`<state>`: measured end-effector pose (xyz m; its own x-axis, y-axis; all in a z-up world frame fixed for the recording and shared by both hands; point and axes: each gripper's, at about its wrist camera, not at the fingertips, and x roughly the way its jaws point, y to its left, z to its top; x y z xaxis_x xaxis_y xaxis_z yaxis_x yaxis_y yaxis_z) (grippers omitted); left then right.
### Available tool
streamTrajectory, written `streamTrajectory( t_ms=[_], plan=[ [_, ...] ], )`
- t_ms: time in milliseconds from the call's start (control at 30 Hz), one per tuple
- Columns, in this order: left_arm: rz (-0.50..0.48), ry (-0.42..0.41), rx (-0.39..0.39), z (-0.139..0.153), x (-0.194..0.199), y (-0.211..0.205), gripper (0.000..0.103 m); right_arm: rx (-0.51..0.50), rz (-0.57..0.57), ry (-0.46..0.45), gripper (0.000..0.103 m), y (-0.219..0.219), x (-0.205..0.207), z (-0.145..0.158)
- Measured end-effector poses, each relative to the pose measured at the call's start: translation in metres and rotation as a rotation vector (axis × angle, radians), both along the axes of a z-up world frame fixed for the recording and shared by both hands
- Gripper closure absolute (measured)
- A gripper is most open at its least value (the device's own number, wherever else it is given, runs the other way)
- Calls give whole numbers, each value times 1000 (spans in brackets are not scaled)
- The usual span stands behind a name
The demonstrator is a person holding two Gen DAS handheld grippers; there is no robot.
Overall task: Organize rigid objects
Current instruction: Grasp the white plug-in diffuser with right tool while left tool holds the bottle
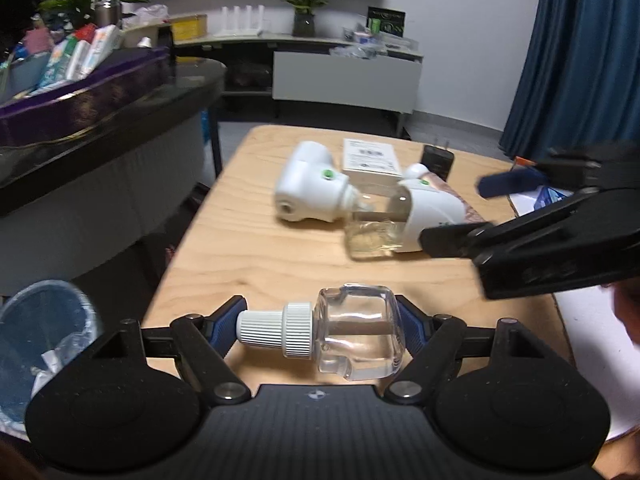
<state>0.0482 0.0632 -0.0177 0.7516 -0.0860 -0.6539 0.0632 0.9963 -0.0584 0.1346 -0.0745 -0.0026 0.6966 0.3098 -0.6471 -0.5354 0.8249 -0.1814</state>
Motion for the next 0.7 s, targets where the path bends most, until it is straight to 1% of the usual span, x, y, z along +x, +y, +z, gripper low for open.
streamTrajectory(
  t_ms=[67,133,233,300,333,367,433,500,567,600,667,700],
  plan=[
    [17,-11,-6,1,-1,5,24,-104,69,-47,15,13,6,-6],
    [31,-14,-31,1,1,10,24,-178,129,-73,15,23,12,-12],
    [48,-17,-47,1,3,14,24,-240,212,-103,16,36,17,-20],
    [58,-13,-57,0,5,16,24,-274,255,-102,17,45,21,-27],
    [60,-11,-62,-1,5,17,24,-300,276,-106,19,49,21,-32],
    [62,-9,-66,-1,6,18,24,-323,289,-132,23,54,21,-36],
    [69,-5,-72,-3,7,19,24,-320,298,-135,34,59,22,-37],
    [76,1,-81,-3,8,21,24,-326,281,-150,36,63,22,-39],
    [76,2,-90,-3,8,21,24,-307,249,-141,37,63,25,-38],
    [76,2,-90,-3,8,22,24,-279,219,-130,38,61,26,-35],
    [74,-1,-87,-2,6,22,24,-198,158,-121,45,52,24,-25],
    [73,-2,-87,-3,6,21,24,-149,125,-109,46,45,24,-19]
  ],
)
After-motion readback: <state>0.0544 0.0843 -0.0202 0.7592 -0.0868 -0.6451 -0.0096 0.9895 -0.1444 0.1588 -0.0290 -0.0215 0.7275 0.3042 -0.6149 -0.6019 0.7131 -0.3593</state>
